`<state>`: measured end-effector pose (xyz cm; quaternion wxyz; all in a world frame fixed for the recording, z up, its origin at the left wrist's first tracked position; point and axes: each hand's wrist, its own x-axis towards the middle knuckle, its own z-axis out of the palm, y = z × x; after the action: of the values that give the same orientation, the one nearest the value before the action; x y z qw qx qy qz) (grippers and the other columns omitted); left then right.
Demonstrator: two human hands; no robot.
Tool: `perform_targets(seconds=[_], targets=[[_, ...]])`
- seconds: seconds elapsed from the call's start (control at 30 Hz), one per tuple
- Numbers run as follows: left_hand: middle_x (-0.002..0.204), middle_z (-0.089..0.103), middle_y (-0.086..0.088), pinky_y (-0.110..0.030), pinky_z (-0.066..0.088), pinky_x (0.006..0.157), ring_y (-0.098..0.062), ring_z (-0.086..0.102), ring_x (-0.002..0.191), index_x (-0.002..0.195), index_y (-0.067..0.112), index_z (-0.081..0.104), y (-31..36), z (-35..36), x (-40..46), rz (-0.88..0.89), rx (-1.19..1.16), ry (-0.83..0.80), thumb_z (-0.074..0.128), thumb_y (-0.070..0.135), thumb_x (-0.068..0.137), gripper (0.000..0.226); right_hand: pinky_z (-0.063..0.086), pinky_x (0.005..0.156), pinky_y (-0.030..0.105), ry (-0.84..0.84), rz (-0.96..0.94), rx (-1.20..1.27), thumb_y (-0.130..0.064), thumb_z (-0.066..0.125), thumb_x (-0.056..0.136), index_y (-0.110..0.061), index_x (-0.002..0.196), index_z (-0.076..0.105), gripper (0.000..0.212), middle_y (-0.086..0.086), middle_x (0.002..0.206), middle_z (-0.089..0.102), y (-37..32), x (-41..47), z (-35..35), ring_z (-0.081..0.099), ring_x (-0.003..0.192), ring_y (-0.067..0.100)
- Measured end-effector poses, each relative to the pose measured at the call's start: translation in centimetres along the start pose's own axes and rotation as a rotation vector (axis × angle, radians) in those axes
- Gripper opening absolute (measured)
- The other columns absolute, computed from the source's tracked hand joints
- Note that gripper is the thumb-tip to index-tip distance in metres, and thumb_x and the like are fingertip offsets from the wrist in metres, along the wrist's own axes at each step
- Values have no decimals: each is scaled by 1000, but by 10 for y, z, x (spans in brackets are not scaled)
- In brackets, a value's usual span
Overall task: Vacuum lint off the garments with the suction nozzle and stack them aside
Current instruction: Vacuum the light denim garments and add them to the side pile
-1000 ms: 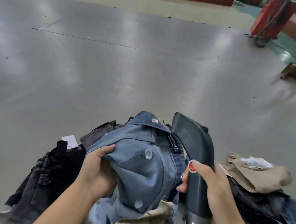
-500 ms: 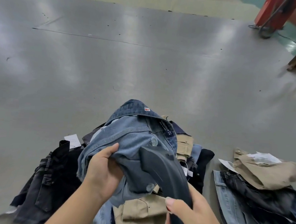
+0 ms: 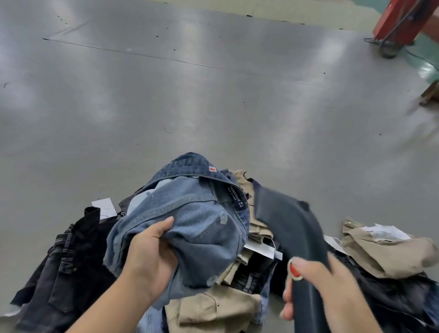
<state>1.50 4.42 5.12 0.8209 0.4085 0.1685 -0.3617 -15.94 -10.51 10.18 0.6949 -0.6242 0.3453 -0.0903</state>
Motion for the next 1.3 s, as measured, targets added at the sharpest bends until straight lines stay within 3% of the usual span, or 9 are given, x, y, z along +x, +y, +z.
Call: perform_targets(seconds=[0.13, 0.23, 0.4, 0.57, 0.7, 0.87, 1.03, 1.23, 1.3], targets=[[107, 71, -18, -36, 50, 77, -28, 72, 91, 112, -2, 62, -1, 4, 1, 9, -3, -5, 41, 12, 97, 29, 46, 45, 28, -161, 82, -33, -31, 63, 61, -29, 69, 66, 9, 11, 55, 61, 14, -5, 29, 57, 43, 25], [111, 69, -19, -39, 50, 84, -31, 69, 99, 116, -3, 61, -6, 5, 0, -19, 13, -16, 42, 13, 97, 31, 45, 44, 29, -153, 112, -23, -31, 61, 64, -19, 77, 61, 18, 12, 54, 59, 17, 2, 33, 54, 41, 26], [116, 67, -22, -45, 45, 99, -36, 62, 111, 120, -4, 60, -18, 4, -2, -59, 33, -27, 45, 11, 94, 33, 47, 42, 29, -10, 99, -26, -21, 64, 84, -4, 85, 53, 20, 15, 56, 59, 13, 15, 16, 57, 43, 28], [112, 69, -18, -39, 49, 82, -30, 68, 101, 116, 0, 63, -19, -2, -2, -37, 99, -73, 53, 11, 86, 34, 49, 39, 32, 172, 83, 51, -17, 62, 82, 1, 87, 53, 21, 16, 55, 59, 2, 20, -11, 56, 41, 29], [109, 72, -11, -37, 49, 82, -25, 69, 99, 113, 7, 66, -29, -4, 0, 58, 317, -27, 57, 3, 87, 27, 48, 40, 32, 29, 70, -29, -20, 73, 61, 1, 85, 54, 37, 17, 55, 60, 1, 7, -5, 56, 41, 32], [94, 74, -14, -49, 50, 93, -33, 67, 97, 94, 7, 71, -40, -5, -3, 91, 613, 30, 66, 2, 84, 12, 44, 41, 28, -178, 102, -30, -30, 63, 63, -30, 66, 65, 5, 14, 54, 60, 10, -5, 34, 55, 40, 28], [70, 73, 7, -16, 52, 57, -7, 69, 67, 83, 16, 69, -41, -5, -6, 112, 741, 37, 61, 6, 90, 14, 43, 40, 28, -112, 108, 27, -22, 66, 79, -11, 69, 55, 18, 18, 53, 56, 12, 5, 33, 53, 40, 28], [75, 69, -6, -50, 53, 83, -34, 65, 88, 70, 17, 65, -43, -3, -9, 83, 886, 69, 61, 16, 92, 22, 47, 40, 32, 24, 79, 14, -14, 59, 86, -4, 72, 53, 18, 19, 55, 57, 10, 9, 15, 54, 41, 31], [90, 70, -7, -40, 51, 86, -33, 63, 99, 79, 17, 66, -43, -1, -8, 112, 949, 61, 57, 19, 95, 18, 47, 38, 31, 38, 70, 22, -14, 60, 82, 1, 78, 51, 18, 20, 54, 58, 9, 5, 11, 55, 40, 33]])
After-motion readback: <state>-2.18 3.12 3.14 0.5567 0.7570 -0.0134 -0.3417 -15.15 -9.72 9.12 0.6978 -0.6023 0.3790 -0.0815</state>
